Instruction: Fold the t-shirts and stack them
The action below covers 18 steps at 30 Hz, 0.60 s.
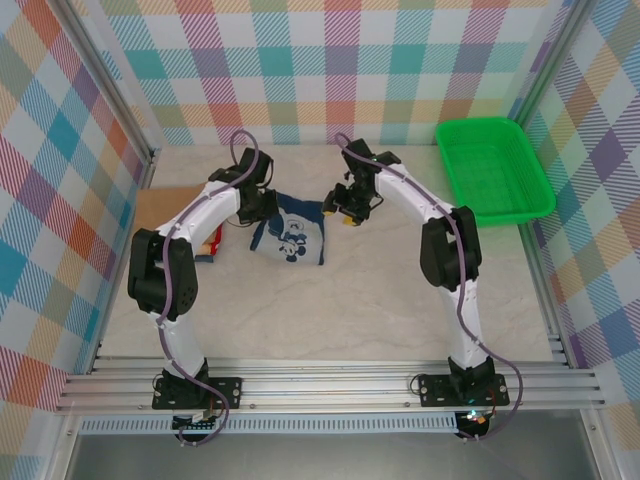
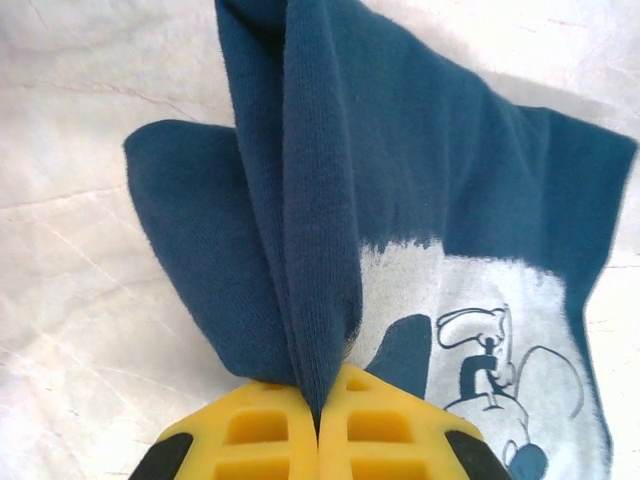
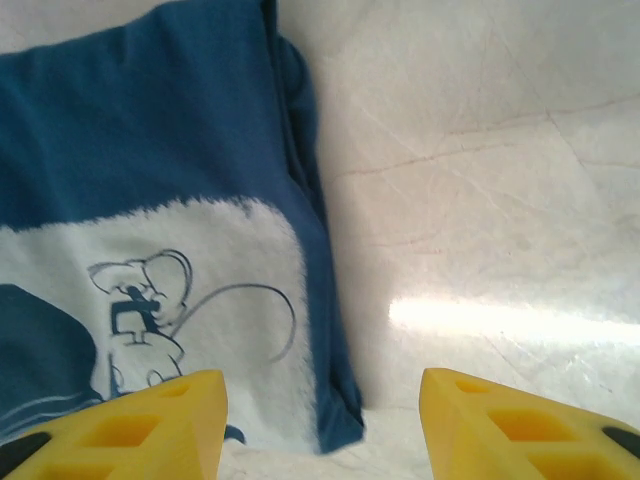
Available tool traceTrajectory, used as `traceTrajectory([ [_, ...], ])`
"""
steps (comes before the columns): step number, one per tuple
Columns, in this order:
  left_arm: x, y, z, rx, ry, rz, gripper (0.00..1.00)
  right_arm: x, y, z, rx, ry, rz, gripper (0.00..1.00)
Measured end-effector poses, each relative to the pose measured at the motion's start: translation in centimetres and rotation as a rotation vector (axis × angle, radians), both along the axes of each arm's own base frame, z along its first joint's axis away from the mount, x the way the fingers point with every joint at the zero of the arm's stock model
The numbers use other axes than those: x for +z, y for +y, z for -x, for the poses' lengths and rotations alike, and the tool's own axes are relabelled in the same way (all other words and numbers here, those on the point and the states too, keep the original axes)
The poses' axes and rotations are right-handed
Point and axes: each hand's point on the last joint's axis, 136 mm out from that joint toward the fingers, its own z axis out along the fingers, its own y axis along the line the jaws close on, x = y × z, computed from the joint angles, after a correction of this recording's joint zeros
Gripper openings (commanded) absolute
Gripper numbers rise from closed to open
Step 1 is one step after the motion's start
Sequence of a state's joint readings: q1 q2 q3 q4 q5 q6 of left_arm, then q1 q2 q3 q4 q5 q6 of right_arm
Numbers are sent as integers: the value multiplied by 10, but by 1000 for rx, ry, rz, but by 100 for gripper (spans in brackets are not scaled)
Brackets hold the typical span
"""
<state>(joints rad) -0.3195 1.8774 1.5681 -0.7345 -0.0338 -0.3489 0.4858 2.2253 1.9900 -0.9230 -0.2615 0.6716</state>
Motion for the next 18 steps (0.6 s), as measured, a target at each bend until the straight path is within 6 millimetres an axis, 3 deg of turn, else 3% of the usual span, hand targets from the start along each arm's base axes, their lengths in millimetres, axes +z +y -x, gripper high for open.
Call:
traceTrajectory([
  [9,3,13,6,-31,18,-93,0,-9,-3,7,8,23,9,52],
  [18,53,27,-6,-168,-90,-241,0,-10,-2,11,28,31,-1,52],
])
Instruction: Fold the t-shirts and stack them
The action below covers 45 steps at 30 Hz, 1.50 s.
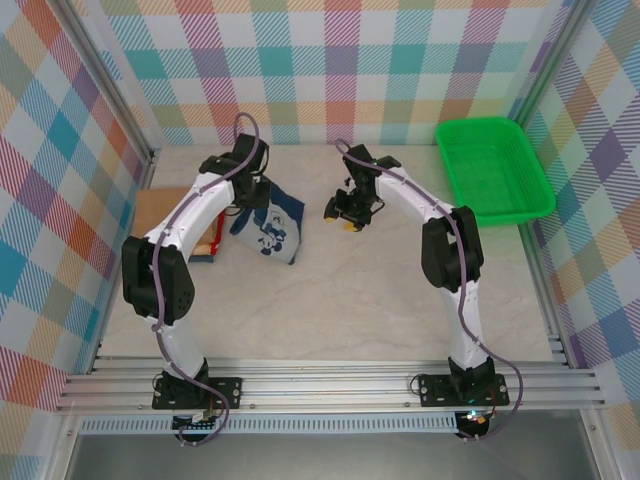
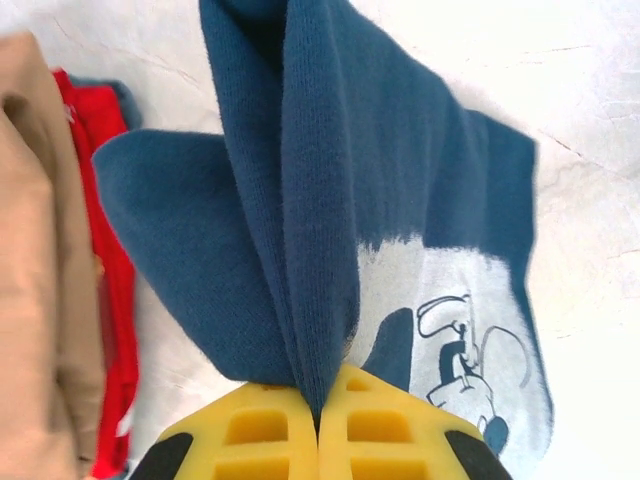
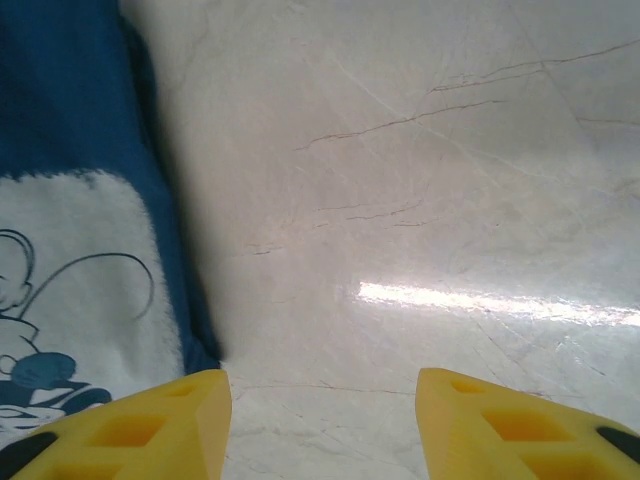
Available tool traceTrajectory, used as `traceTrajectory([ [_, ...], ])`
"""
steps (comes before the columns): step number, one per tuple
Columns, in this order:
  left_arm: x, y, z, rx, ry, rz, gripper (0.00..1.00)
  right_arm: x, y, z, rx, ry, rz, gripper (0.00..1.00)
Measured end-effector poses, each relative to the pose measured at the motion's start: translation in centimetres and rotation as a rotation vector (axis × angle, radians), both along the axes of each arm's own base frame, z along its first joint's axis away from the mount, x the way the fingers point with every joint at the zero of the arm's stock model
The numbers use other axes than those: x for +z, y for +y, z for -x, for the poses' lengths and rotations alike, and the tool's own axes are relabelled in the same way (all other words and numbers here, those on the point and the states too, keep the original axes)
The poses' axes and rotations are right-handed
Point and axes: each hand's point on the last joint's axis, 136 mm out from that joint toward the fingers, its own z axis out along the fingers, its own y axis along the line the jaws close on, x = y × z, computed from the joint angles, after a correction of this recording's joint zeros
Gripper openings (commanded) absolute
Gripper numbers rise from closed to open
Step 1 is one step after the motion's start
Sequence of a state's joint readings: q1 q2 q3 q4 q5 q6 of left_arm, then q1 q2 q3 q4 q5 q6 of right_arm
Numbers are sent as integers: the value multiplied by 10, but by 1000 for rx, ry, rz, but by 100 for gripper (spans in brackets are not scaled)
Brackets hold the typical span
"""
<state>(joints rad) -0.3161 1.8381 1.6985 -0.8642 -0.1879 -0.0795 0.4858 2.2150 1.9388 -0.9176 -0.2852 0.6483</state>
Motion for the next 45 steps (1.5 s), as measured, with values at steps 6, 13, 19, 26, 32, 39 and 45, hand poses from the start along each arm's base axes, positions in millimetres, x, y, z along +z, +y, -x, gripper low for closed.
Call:
traceTrajectory([
  [6,20,16,-6,-49,-32,-80,0,14,2,3,19,-19,-26,51],
  [13,36,43,-6,-84,-43,-154,0,29,1,9,41,-37,-45,51],
  [19,60,57,-2,-93,-95,-179,0,16,-3,19,43,5,-31,51],
  [26,83,73,-1,-66,-148,-182,0,10,-6,24,42,23,-20,51],
  [32,95,82,3,-55,-173,-224,0,5,-15,30,32,36,-1,51],
  [39,109,114,12,-3,-198,-281,0,19,-17,29,36,4,-12,54],
  [45,86,146,15,55,-150,-328,0,34,-15,32,41,-61,-78,63],
])
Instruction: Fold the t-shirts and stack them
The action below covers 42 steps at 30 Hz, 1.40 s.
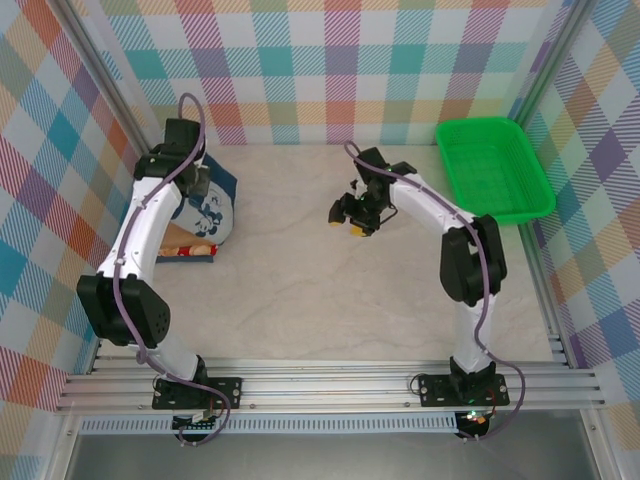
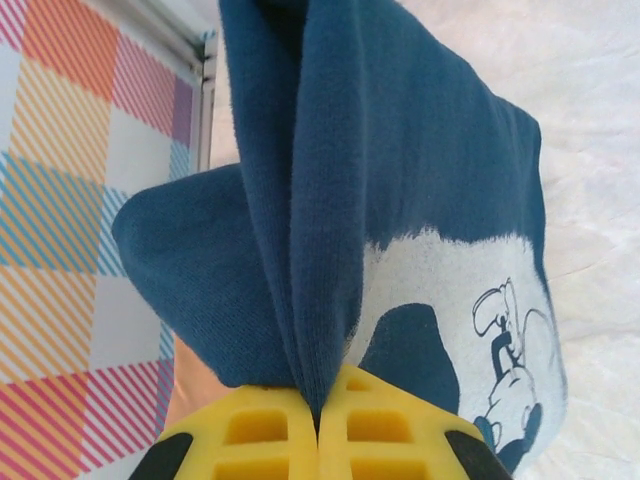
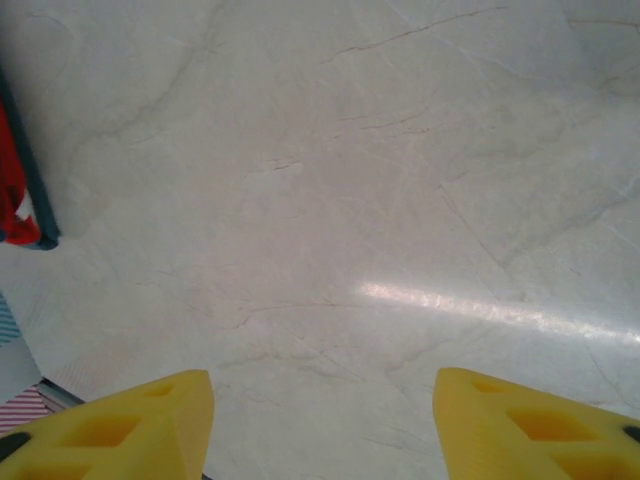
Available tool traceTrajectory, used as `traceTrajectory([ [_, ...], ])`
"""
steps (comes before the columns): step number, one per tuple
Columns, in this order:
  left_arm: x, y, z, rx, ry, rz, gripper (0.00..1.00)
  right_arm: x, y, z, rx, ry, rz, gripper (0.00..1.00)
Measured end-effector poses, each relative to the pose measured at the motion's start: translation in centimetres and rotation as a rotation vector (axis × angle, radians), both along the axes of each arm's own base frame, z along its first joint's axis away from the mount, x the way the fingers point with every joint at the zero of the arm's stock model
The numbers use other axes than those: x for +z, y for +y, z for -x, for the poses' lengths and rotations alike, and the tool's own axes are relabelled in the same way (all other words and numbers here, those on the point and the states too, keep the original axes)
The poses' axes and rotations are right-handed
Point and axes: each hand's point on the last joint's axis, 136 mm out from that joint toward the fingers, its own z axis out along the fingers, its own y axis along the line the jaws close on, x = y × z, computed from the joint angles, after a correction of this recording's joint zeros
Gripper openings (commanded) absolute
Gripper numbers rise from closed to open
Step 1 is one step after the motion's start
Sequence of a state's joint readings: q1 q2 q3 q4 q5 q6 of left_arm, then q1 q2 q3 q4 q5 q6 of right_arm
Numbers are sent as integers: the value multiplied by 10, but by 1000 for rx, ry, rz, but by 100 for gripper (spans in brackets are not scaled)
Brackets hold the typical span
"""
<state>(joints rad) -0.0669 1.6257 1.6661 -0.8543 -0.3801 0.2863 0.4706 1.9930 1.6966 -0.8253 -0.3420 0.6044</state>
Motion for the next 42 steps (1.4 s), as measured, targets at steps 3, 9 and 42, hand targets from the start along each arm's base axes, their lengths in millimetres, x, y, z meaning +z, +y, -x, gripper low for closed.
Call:
traceTrajectory([
  [3,-2,15,1,36,0,0,0,33,8,-3,4,-86,-89,64],
  [9,4,25,-6,42,-33,-12,0,101,28,-21,7,-250,-262,64],
  [42,-102,140,-34,306,92,-37,28,103,13,-26,-24,-184,-238,64],
])
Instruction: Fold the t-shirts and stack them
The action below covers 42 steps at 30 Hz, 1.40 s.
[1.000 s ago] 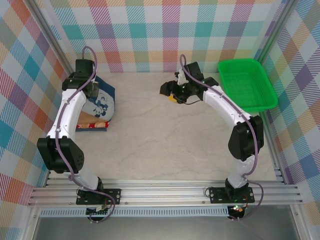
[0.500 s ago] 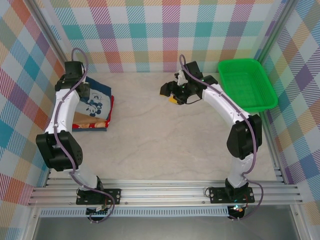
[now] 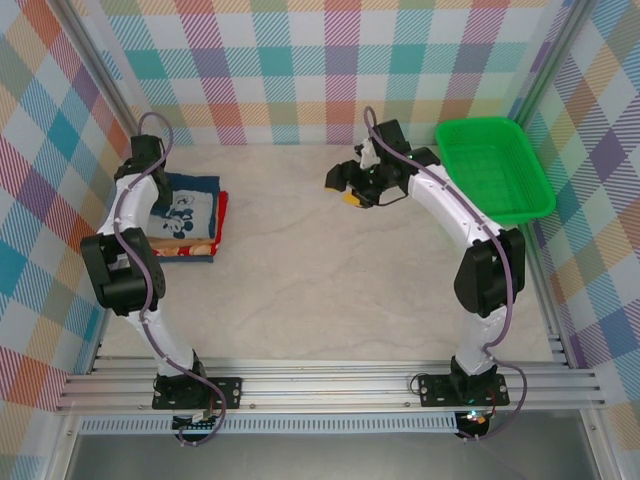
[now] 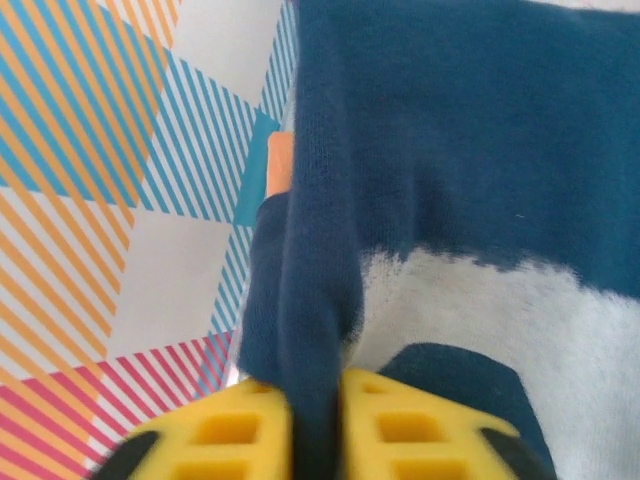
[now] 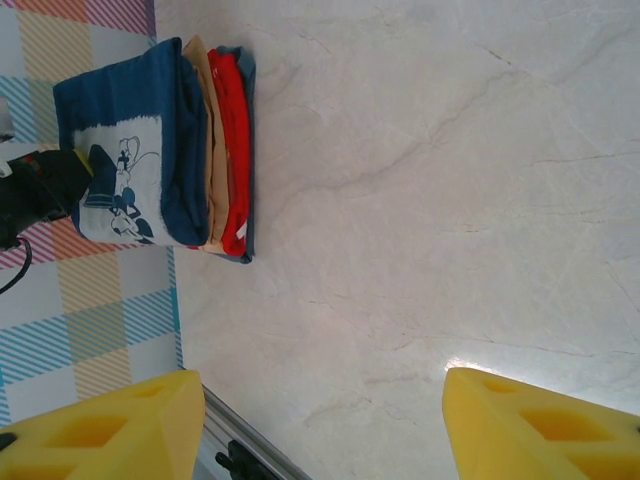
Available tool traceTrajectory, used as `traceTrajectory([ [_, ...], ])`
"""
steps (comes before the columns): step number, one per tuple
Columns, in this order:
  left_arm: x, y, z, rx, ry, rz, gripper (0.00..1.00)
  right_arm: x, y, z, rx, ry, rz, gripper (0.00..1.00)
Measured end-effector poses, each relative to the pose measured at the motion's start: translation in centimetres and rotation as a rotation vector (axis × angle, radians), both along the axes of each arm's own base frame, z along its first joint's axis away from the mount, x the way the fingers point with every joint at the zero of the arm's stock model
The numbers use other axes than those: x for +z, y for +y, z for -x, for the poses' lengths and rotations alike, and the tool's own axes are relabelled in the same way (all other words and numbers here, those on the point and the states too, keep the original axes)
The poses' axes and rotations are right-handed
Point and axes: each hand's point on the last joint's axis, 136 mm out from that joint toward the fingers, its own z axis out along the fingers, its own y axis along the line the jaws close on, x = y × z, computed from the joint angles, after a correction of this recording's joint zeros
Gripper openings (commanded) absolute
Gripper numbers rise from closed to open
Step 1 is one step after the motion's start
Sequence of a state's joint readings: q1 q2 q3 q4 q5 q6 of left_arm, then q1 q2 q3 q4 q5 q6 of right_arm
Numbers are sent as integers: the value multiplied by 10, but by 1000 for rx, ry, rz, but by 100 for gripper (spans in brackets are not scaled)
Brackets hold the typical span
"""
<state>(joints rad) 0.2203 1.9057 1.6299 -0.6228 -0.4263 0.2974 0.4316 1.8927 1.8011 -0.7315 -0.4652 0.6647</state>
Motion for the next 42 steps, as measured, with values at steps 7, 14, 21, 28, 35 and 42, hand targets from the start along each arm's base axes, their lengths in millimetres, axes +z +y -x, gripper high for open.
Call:
traceTrajectory([
  [7,18,25,11,156,-26,-82,55,-2,-7,-2,-10,6,7,64],
  [14,67,6,18,271,-212,184,60,-16,-21,-3,-50,-18,53,70],
  [21,112,-66,65,349,-530,665,100,19,-86,-3,-246,-162,87,100],
  [28,129,-123,100,317,-674,751,100,95,-149,14,-411,-411,184,100],
  [35,138,-151,153,214,-737,614,100,77,-220,84,-567,-607,403,100],
  [42,28,-131,193,152,-575,383,100,-31,-273,123,-552,-657,751,100],
])
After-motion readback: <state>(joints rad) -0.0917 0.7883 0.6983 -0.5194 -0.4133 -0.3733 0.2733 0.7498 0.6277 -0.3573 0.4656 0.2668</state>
